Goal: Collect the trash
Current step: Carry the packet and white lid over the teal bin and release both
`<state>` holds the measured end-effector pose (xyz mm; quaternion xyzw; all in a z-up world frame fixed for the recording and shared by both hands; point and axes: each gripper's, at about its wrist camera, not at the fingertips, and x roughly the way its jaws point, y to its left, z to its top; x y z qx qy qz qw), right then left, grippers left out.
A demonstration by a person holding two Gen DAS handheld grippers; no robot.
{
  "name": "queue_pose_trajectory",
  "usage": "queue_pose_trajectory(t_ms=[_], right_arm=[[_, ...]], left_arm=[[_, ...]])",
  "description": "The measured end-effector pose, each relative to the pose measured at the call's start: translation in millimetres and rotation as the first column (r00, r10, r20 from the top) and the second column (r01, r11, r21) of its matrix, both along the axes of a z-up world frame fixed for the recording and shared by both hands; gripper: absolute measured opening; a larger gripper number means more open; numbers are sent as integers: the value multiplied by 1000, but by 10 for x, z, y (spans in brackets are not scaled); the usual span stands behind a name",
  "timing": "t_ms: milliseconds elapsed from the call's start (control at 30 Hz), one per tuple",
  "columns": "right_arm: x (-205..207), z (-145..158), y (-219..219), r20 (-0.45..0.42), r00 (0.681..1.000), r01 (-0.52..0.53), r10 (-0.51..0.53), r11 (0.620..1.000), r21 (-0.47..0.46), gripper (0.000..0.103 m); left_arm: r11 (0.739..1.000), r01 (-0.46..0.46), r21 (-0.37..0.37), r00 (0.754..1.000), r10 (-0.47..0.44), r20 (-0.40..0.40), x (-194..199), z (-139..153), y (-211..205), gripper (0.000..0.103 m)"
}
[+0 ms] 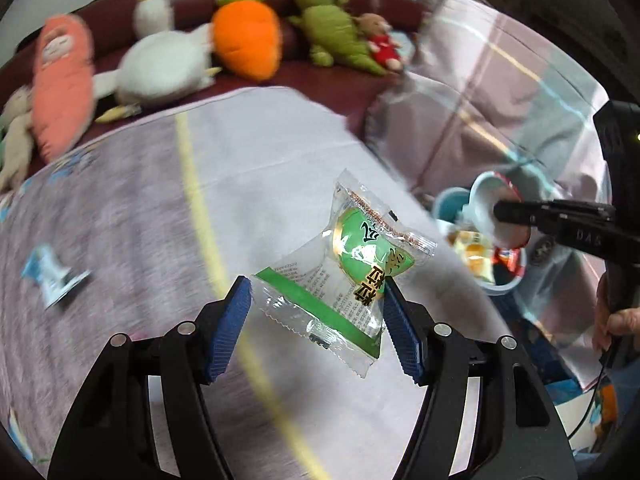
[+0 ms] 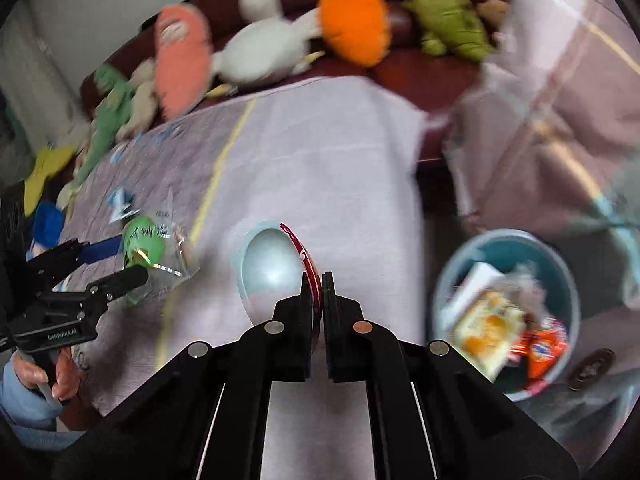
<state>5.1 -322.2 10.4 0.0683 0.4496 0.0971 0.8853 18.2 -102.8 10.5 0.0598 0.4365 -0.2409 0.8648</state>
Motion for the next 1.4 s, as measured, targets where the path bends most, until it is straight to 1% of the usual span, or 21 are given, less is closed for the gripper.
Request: queue_pose_trajectory(t_ms=[133,233,333,467,633,833,1067,1167,1233,1400], right_arm=[[-131,-7,-607,10,995,99,-100,995,18,5],[-214,-45,-1065,10,986,169,-169,985,31,5],[-267,-91,-1361,5,978,206,-206,978,30,5],[-295,-165,-1748,-7,967,254,-254,966,44,5],[-275,-283,-1995,-34,962,273,-271,961,47,5],[-171,-429,-2142,-65,960,276,-272,959,64,5],[-47,-493,-2204,-76,960,274,-269,959,74,5],[-22,-513,-2229,-82,958,281,-275,957,74,5],[-7,-540,-2253,-88,955,289,-282,955,75,5],[13,-583,-2281,-101,951,299,-292,951,73,5]], left_arm=[[996,82,21,997,-81,-15,21,-44,-593,67],[990,134,38,991,-133,-32,17,-100,-979,67],[983,176,54,983,-173,-56,26,-190,-1357,67],[972,224,71,972,-217,-86,38,-314,-1753,67],[957,275,94,956,-263,-128,68,-517,-2182,67],[947,300,116,947,-281,-159,137,-693,-2439,67],[942,316,111,938,-292,-188,278,-842,-2628,67],[938,329,112,932,-303,-197,284,-896,-2704,72],[935,331,129,932,-302,-201,284,-944,-2736,77],[934,329,137,929,-293,-227,309,-1004,-2740,79]])
